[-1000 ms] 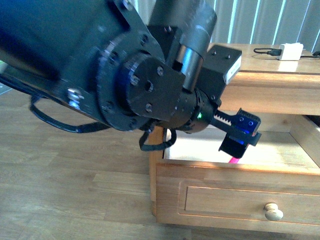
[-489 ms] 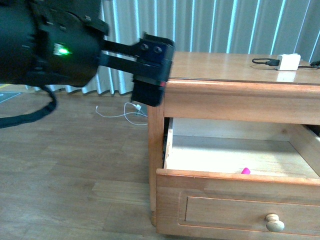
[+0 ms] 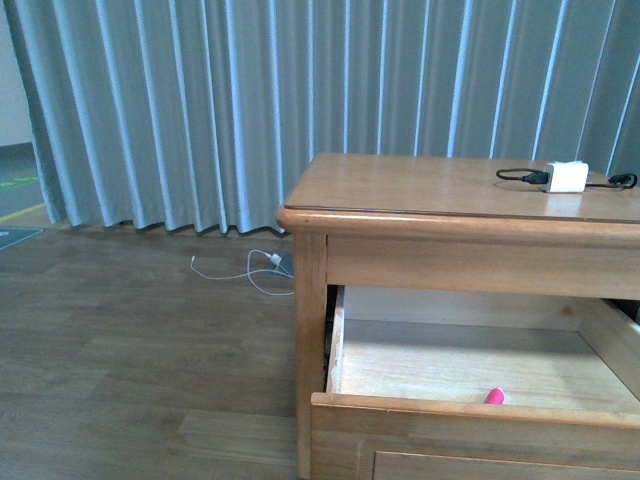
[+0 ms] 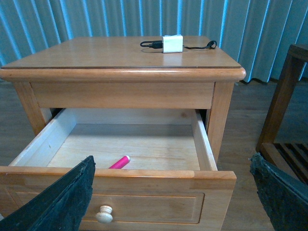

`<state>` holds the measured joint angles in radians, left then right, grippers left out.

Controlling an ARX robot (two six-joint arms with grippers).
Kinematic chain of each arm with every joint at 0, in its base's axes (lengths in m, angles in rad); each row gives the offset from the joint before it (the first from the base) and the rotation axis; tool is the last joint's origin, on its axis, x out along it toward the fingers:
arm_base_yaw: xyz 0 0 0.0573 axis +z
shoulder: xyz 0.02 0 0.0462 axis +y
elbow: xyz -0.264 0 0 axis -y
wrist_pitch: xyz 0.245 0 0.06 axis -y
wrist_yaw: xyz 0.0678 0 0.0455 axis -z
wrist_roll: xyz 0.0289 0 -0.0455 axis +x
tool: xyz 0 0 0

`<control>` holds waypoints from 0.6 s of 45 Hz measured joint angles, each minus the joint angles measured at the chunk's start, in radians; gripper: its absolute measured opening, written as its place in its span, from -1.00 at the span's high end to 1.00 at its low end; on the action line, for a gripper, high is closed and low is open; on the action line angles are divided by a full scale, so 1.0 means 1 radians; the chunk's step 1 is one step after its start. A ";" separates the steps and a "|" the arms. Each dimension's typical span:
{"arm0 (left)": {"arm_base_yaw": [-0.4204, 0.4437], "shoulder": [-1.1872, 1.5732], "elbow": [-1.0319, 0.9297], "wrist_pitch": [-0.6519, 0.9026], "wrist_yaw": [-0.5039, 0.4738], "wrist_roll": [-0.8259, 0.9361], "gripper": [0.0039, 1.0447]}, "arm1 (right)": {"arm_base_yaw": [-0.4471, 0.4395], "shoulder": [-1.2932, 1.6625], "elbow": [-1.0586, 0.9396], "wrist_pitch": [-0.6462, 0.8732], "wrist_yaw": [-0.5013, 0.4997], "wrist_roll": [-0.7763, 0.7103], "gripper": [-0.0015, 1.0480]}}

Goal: Place pink marker in drawer with both arms

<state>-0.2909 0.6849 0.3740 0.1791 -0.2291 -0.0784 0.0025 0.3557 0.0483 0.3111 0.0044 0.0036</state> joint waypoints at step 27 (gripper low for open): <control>0.159 -0.278 -0.194 0.044 0.102 0.026 -0.19 | 0.000 0.000 -0.001 0.000 -0.002 0.000 -0.83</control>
<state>-0.1322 0.4072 0.1802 0.2234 -0.1272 -0.0525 0.0025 0.3557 0.0475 0.3111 0.0025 0.0036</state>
